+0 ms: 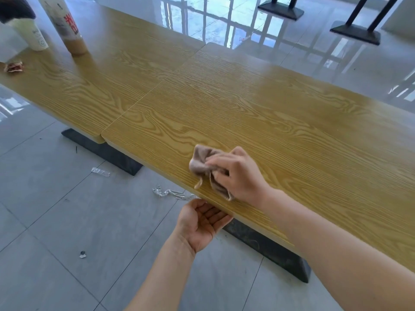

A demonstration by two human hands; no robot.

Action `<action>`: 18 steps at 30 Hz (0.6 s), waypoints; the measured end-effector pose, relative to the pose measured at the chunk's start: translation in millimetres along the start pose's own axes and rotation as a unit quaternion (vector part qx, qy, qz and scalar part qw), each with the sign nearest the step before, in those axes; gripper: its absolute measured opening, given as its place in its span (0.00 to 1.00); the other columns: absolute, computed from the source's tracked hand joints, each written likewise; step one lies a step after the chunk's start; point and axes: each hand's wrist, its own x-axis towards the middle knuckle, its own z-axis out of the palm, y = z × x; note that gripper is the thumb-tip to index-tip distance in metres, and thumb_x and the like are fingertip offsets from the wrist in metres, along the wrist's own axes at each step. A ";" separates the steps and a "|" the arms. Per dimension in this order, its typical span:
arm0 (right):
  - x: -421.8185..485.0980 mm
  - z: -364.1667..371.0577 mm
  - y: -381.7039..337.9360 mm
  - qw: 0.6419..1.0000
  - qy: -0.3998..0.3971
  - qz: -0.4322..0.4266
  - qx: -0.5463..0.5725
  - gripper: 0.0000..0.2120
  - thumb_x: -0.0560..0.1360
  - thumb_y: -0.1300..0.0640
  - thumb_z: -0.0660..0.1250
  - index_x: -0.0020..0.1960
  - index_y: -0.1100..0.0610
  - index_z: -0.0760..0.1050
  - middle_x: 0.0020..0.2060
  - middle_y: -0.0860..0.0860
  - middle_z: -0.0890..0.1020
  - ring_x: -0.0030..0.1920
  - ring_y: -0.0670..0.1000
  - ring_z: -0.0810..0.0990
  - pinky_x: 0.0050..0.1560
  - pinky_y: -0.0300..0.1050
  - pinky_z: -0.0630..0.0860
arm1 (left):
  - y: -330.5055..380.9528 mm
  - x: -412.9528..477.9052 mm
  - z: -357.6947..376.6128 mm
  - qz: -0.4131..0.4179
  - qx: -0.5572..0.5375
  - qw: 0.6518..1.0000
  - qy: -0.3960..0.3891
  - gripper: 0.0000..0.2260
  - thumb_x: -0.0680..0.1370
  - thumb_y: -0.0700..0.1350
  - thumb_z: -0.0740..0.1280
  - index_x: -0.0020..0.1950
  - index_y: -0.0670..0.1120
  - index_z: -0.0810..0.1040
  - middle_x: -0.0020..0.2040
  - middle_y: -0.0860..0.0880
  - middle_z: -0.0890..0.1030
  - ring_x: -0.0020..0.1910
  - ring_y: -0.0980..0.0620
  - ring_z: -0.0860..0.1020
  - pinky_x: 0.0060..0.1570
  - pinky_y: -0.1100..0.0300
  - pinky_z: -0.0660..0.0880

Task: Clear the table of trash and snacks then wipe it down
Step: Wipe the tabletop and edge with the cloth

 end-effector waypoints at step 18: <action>-67.2 -75.1 56.8 0.957 0.144 0.249 0.041 0.12 0.78 0.56 0.66 0.59 0.46 0.81 0.54 0.44 0.83 0.53 0.47 0.80 0.51 0.40 0.74 | -26.4 -0.5 7.8 -0.032 -0.009 0.999 -0.001 0.16 0.72 0.41 0.61 0.54 0.34 0.79 0.56 0.33 0.82 0.54 0.33 0.83 0.51 0.39 0.82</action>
